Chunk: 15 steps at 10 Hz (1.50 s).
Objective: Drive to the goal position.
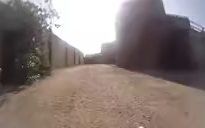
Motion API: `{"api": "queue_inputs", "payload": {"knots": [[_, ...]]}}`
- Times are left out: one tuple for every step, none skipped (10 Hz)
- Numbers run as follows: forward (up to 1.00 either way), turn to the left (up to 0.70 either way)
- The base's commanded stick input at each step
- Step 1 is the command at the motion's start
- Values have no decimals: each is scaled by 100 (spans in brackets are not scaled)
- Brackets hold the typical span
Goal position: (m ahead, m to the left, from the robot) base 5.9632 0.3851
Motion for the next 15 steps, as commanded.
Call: {"api": "queue_inputs", "payload": {"knots": [[100,0],[100,0],[100,0],[100,0],[100,0],[100,0],[100,0],[100,0],[100,0],[100,0],[100,0],[100,0],[100,0],[100,0],[100,0]]}}
